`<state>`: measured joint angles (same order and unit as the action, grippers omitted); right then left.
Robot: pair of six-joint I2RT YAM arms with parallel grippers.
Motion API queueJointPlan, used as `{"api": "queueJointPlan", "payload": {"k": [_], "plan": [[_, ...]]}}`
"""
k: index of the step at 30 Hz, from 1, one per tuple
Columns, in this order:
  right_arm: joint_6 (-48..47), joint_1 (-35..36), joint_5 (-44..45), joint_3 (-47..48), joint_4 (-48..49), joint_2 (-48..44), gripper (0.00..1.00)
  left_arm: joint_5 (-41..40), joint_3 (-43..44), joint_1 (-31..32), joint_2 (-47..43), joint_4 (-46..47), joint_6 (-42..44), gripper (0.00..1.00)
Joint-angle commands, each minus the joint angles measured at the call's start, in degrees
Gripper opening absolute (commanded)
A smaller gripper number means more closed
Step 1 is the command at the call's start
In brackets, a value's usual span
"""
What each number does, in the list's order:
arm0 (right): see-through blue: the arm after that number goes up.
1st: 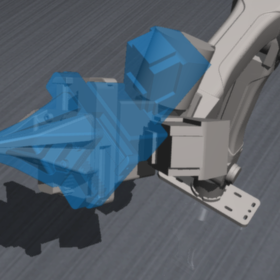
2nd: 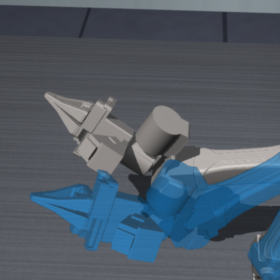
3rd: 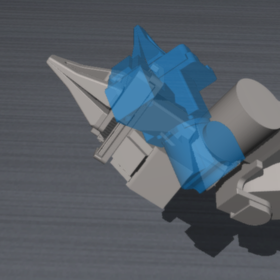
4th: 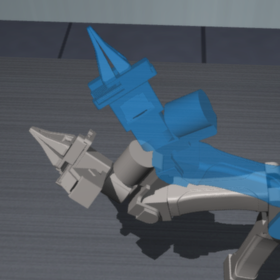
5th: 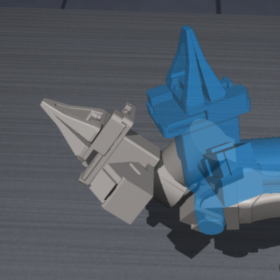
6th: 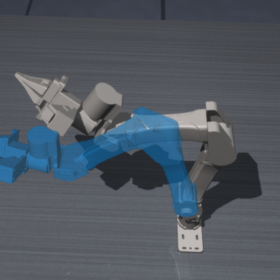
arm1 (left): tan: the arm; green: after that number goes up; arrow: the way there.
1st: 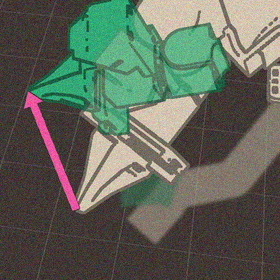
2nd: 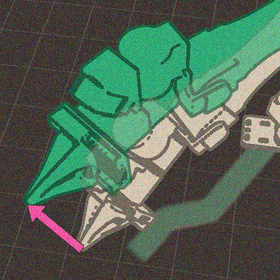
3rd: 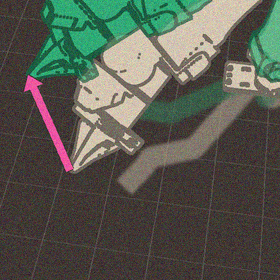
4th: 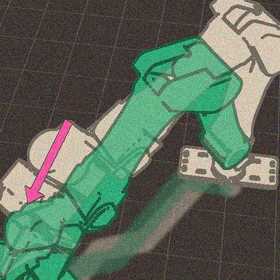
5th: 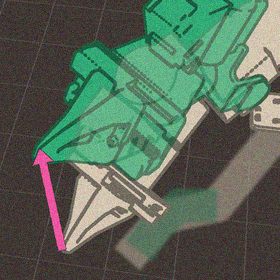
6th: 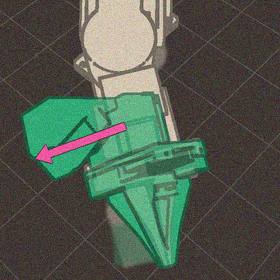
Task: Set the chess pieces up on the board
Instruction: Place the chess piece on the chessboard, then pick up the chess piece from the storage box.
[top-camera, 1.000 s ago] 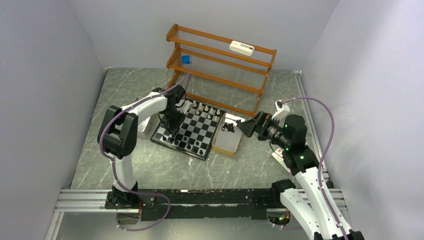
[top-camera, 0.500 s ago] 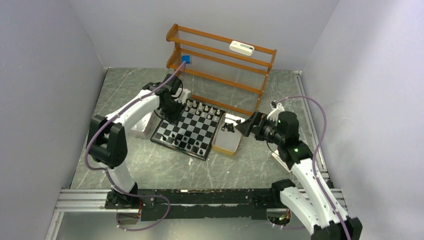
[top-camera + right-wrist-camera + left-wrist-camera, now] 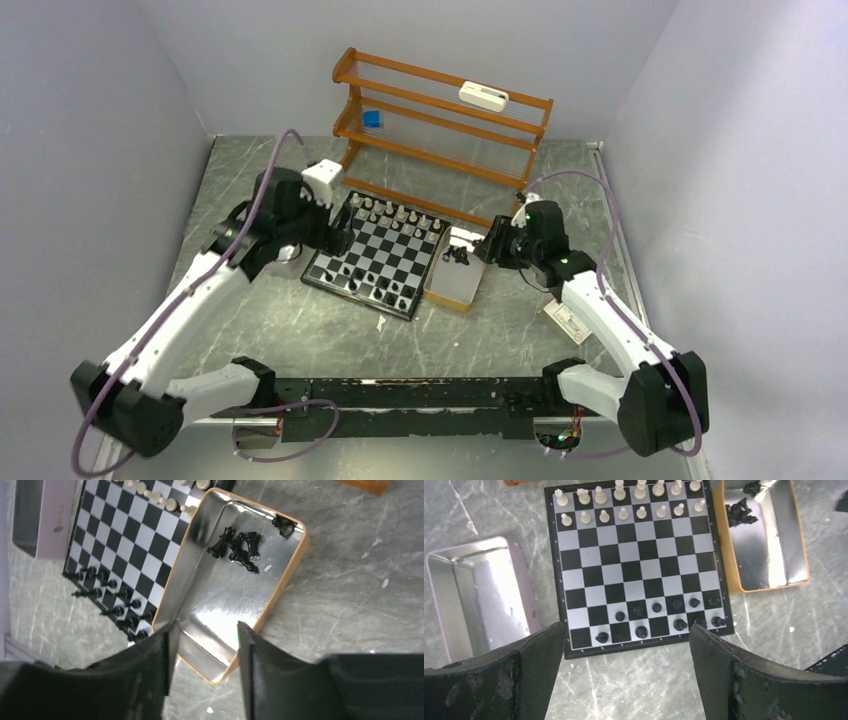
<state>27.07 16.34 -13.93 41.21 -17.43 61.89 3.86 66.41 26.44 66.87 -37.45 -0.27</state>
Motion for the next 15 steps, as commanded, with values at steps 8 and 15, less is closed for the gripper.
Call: {"api": "queueJointPlan", "payload": {"k": [8, 15], "plan": [[-17.21, 12.18, 15.96, 9.79, 1.63, 17.04, 0.45, -3.18, -18.03, -0.38, -19.49, 7.97, -6.20, 0.97], [-27.97, 11.85, 12.47, 10.68, 3.86, 24.10, 0.47, -6.02, -22.00, -0.33, -26.15, 9.82, -6.28, 0.93]]}}
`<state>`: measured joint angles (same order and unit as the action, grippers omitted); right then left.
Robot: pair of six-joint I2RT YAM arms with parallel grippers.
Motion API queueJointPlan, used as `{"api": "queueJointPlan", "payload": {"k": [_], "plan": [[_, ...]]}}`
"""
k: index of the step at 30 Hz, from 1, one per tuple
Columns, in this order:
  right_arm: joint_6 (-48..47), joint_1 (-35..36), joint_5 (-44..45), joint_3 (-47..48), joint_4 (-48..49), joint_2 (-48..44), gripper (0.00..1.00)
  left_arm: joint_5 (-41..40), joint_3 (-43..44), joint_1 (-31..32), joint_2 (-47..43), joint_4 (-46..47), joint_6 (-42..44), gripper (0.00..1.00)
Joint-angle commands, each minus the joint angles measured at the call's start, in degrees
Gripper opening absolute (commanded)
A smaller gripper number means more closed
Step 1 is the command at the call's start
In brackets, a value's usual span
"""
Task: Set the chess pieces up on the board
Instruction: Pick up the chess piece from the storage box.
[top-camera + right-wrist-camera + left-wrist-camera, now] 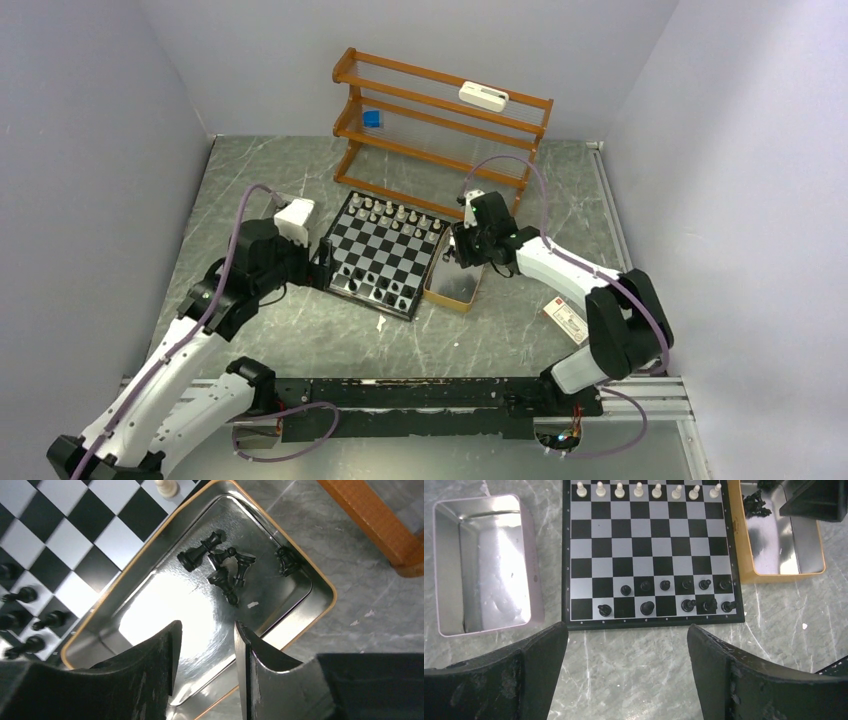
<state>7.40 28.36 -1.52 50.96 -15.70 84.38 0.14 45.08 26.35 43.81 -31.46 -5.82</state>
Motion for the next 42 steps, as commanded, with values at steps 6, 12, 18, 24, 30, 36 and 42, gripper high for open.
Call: {"api": "queueJointPlan", "payload": {"k": [6, 12, 18, 24, 30, 36, 42], "plan": [[-13.16, -0.71, -3.78, 0.25, 4.87, 4.47, 0.48, -1.00, -1.03, -0.26, -3.76, 3.98, -0.64, 0.91], [-15.67, -2.75, -5.67, 1.43, 4.95, 8.16, 0.47, -0.71, -0.95, -0.25, -4.06, 3.78, -0.54, 0.89], [-17.21, -3.71, -7.56, 0.35, 6.20, 8.94, 0.45, -1.82, -1.13, -0.29, -4.57, 3.70, -0.85, 0.89], [-18.47, -3.79, -8.64, 0.54, 6.12, 10.44, 0.42, -1.86, -1.14, -0.25, -4.06, 3.80, -0.88, 0.88], [-18.79, -3.73, -6.63, 0.32, 6.14, 10.27, 0.42, -2.05, -0.96, -0.25, -3.46, 3.61, -1.03, 0.88], [-18.67, -3.73, -6.57, 0.08, 6.09, 11.18, 0.40, -2.30, -1.31, -0.29, -4.53, 3.87, -1.11, 0.87], [-18.82, -3.37, -6.19, 0.55, 5.56, 12.15, 0.37, -2.27, -1.05, -0.27, -3.78, 3.65, -1.04, 0.87]]}}
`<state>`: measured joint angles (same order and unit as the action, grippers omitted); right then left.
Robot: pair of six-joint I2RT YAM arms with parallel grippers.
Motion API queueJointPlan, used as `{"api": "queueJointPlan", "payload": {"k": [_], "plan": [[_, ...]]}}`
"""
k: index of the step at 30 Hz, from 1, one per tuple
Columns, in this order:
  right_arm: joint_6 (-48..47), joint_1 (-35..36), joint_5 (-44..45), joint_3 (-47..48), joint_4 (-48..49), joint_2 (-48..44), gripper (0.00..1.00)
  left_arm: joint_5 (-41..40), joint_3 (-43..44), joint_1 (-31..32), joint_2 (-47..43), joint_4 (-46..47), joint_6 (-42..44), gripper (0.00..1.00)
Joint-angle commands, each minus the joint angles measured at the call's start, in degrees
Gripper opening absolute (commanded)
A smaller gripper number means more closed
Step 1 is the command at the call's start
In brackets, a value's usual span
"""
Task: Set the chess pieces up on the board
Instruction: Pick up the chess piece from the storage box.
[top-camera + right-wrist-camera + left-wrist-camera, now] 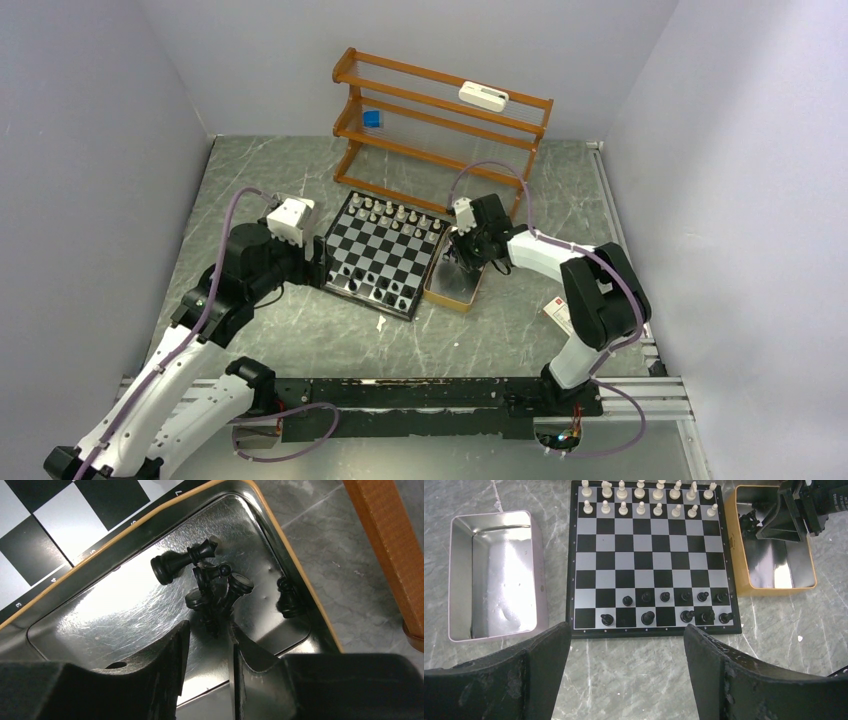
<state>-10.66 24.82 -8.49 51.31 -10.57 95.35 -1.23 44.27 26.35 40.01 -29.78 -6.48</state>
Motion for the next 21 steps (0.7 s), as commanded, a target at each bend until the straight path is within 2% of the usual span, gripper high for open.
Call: {"api": "queueJointPlan", "payload": {"k": [1, 9, 18, 21], "plan": [[-0.84, 0.34, 1.28, 0.39, 0.11, 1.43, 0.36, -0.88, -0.23, -0.25, 0.01, 2.00, -0.39, 0.87], [-1.16, 1.66, 3.82, 0.36, -0.10, 2.12, 0.29, -1.55, -0.39, -0.30, -1.04, 2.01, -0.63, 0.86], [-0.87, 2.75, 4.55, 2.51, -2.86, -1.05, 0.06, -2.47, -0.37, -0.25, -0.41, 1.94, -1.87, 0.83], [0.16, 2.98, 4.24, 3.46, -4.66, -2.20, 0.03, -3.90, -0.10, -0.29, 0.34, 1.69, -3.95, 0.79]]}}
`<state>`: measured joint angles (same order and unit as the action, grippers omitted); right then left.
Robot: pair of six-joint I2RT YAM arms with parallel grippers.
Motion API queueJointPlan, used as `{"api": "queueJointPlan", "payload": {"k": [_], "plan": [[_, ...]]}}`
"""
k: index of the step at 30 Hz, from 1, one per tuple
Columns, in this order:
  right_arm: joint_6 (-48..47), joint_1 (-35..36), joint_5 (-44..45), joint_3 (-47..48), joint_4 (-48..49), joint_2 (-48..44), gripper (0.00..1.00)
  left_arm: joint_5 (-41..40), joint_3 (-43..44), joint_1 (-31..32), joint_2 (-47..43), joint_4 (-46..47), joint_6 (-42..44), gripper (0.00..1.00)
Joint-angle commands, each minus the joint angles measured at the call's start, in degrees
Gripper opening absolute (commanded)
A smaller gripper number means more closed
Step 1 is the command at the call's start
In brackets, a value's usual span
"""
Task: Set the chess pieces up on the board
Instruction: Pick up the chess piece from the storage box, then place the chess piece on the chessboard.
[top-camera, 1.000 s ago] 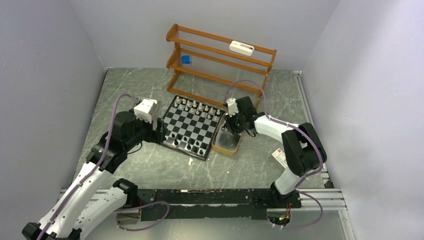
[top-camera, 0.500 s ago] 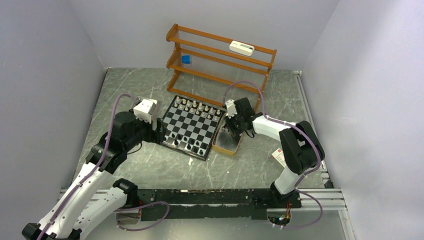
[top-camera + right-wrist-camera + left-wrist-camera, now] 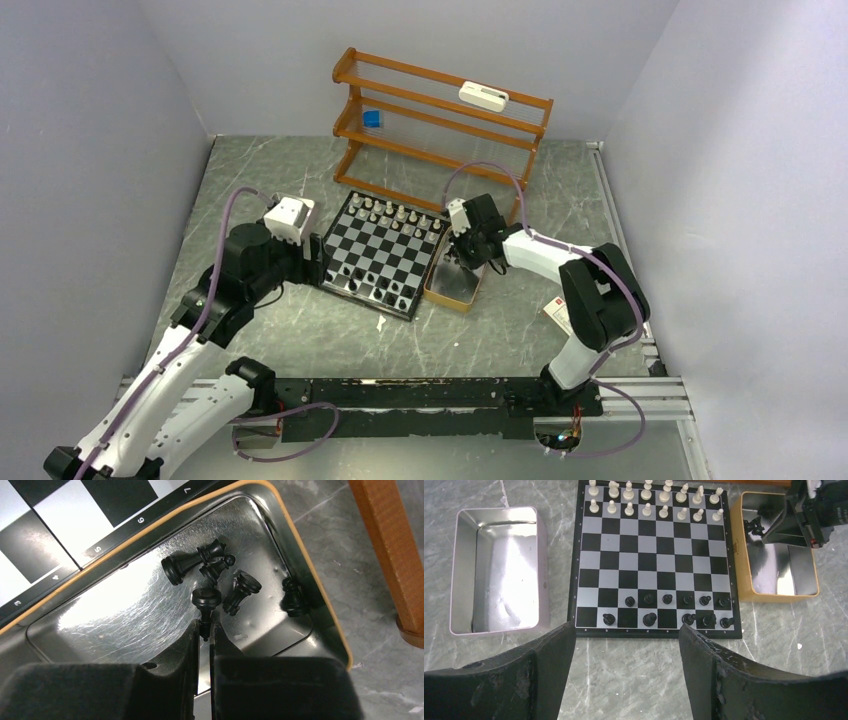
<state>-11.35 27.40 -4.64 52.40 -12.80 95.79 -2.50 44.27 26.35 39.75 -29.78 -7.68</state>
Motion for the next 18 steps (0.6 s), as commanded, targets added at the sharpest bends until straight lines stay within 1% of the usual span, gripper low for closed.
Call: {"api": "queueJointPlan", "payload": {"k": [1, 4, 7, 12, 14, 18], "plan": [[1.28, 0.46, 0.23, 2.62, -3.05, -3.10, 0.03, -3.09, 0.12, -0.25, 0.86, 1.54, -3.83, 0.77], [2.75, 0.69, -0.70, 3.05, -4.87, -5.04, 0.02, -2.51, 0.51, -0.25, 1.85, 1.60, -6.90, 0.72], [4.04, 1.09, -2.15, 3.28, -6.33, -7.93, 0.02, -0.06, 0.91, -0.25, 3.18, 1.59, -9.95, 0.70], [5.77, 3.30, -6.83, 4.49, -7.98, -13.47, 0.00, 7.43, 1.84, -0.25, 5.75, 3.96, -16.35, 0.67], [7.53, 5.37, -7.30, 4.59, -7.11, -15.86, 0.00, 9.71, 2.70, -0.25, 7.07, 5.81, -18.76, 0.66], [11.99, 9.80, -9.70, 3.20, -2.11, -21.29, 0.00, 13.45, 6.11, -0.25, 10.65, 8.40, -21.52, 0.66]]}}
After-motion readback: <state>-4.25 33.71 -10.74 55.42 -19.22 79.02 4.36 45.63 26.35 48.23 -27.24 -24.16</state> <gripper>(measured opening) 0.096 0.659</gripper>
